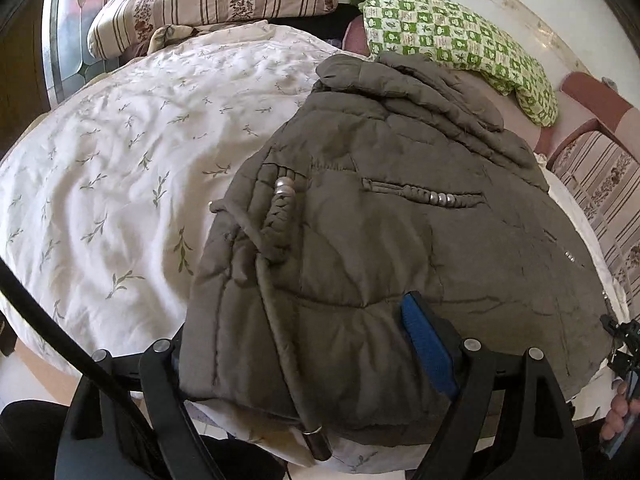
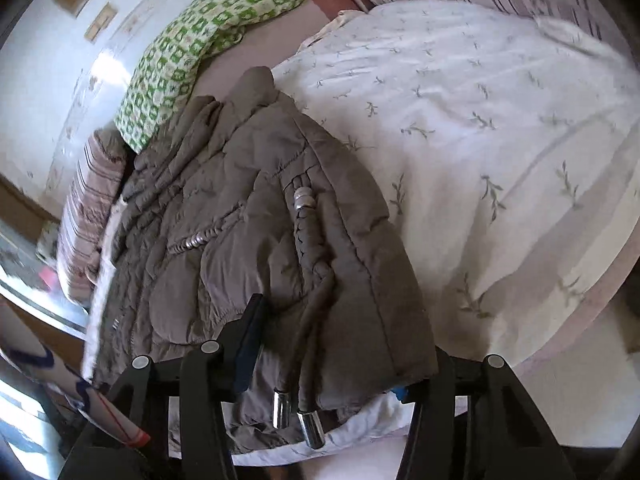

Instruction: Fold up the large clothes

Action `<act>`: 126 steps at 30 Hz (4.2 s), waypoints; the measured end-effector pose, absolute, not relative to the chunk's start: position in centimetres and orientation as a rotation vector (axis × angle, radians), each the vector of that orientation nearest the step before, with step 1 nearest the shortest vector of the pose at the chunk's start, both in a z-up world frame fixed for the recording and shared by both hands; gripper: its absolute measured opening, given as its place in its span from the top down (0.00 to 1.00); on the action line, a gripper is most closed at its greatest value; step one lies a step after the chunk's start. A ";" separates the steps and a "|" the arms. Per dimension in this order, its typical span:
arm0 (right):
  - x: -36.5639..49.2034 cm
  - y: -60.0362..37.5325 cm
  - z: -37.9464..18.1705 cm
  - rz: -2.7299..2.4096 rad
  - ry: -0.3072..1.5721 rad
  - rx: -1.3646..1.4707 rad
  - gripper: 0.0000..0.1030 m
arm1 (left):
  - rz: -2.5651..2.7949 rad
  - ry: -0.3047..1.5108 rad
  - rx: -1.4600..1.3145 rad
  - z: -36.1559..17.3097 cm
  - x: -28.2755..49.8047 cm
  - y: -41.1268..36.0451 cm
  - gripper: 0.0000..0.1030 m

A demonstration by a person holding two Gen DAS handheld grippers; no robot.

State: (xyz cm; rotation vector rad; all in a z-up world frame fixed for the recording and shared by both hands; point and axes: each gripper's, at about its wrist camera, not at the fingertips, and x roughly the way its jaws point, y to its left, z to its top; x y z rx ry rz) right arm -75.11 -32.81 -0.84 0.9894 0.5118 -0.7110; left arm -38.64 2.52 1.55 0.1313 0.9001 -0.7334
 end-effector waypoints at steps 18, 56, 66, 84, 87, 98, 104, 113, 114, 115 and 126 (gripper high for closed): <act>-72.4 -30.8 0.2 -0.619 0.551 0.830 0.64 | -0.694 0.842 0.166 1.2 -39.3 1.9 0.17; -69.7 -27.0 1.2 -0.762 0.685 0.435 0.74 | -0.639 0.750 0.344 1.4 -41.0 -0.1 0.33; -69.7 -26.9 1.2 -0.765 0.685 0.431 0.74 | -0.629 0.694 0.393 1.7 -41.9 -0.8 0.51; -69.5 -27.0 0.8 -0.769 0.693 0.443 0.68 | -0.621 0.677 0.415 1.6 -42.1 -1.0 0.55; -69.6 -27.1 0.8 -0.768 0.689 0.451 0.68 | -0.621 0.676 0.415 1.6 -42.1 -1.0 0.55; -69.6 -27.4 0.7 -0.775 0.701 0.467 0.64 | -0.621 0.676 0.416 1.6 -42.1 -1.0 0.55; -69.8 -27.6 0.7 -0.772 0.695 0.480 0.64 | -0.621 0.675 0.417 1.6 -42.2 -1.1 0.55; -69.9 -26.7 1.4 -0.781 0.649 0.444 0.77 | -0.628 0.665 0.416 1.7 -42.3 -1.1 0.60; -69.9 -26.6 1.5 -0.784 0.640 0.437 0.78 | -0.630 0.660 0.412 1.8 -42.3 -1.0 0.63; -70.0 -26.5 1.7 -0.785 0.635 0.431 0.79 | -0.631 0.657 0.409 1.8 -42.3 -0.9 0.64; -71.7 -26.0 3.7 -0.773 0.524 0.447 0.84 | -0.662 0.605 0.386 2.9 -43.1 0.1 0.76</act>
